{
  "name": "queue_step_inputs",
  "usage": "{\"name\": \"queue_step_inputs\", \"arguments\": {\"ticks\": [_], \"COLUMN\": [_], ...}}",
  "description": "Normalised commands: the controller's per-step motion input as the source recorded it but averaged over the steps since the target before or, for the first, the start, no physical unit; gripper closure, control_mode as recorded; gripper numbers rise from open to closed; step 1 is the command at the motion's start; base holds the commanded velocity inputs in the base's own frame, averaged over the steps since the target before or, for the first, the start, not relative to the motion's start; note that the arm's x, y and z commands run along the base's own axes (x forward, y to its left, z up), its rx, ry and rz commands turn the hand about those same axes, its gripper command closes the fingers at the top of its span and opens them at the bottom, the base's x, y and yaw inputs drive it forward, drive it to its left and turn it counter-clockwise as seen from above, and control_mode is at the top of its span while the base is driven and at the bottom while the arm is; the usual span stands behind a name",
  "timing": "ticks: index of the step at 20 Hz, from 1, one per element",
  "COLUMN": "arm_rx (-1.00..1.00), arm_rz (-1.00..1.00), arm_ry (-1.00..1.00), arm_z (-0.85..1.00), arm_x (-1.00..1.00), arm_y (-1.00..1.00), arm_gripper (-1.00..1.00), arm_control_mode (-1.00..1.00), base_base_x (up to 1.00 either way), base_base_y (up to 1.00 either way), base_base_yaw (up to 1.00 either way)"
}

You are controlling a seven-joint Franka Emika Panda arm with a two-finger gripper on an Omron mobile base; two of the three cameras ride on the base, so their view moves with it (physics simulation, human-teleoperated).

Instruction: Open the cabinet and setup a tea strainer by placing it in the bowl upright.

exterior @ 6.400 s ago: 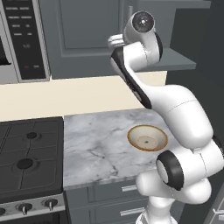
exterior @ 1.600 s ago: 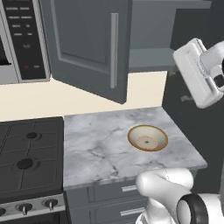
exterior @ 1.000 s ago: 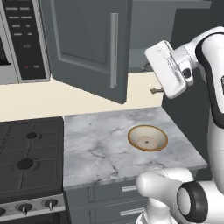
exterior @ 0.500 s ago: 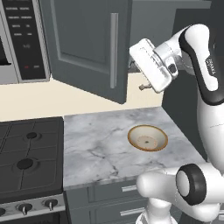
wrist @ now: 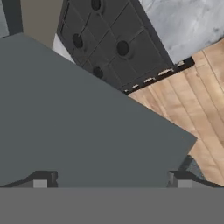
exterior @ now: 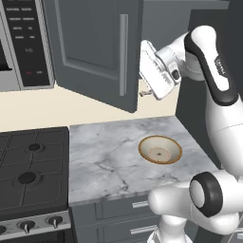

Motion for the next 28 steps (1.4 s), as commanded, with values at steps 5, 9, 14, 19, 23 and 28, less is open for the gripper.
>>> {"name": "queue_step_inputs", "arguments": {"ticks": [5,9,14,19,23,28], "arm_rx": [0.13,0.13,0.12,0.0,0.0,0.0], "arm_rz": [0.16,0.19,0.19,0.14,0.02,-0.01], "arm_ry": [-0.04,-0.03,-0.03,-0.05,0.0,0.0], "arm_z": [0.0,0.0,-0.01,-0.18,-0.14,-0.06], "arm_x": [0.0,-0.03,-0.1,-0.17,-0.08,-0.01], "arm_y": [0.49,0.63,0.64,0.8,0.63,0.22], "arm_gripper": [-1.0,-1.0,-1.0,-1.0,-1.0,-1.0], "arm_control_mode": [-1.0,-1.0,-1.0,-1.0,-1.0,-1.0], "base_base_x": [0.0,0.0,0.0,0.0,0.0,0.0], "base_base_y": [0.0,0.0,0.0,0.0,0.0,0.0], "base_base_yaw": [0.0,0.0,0.0,0.0,0.0,0.0]}}
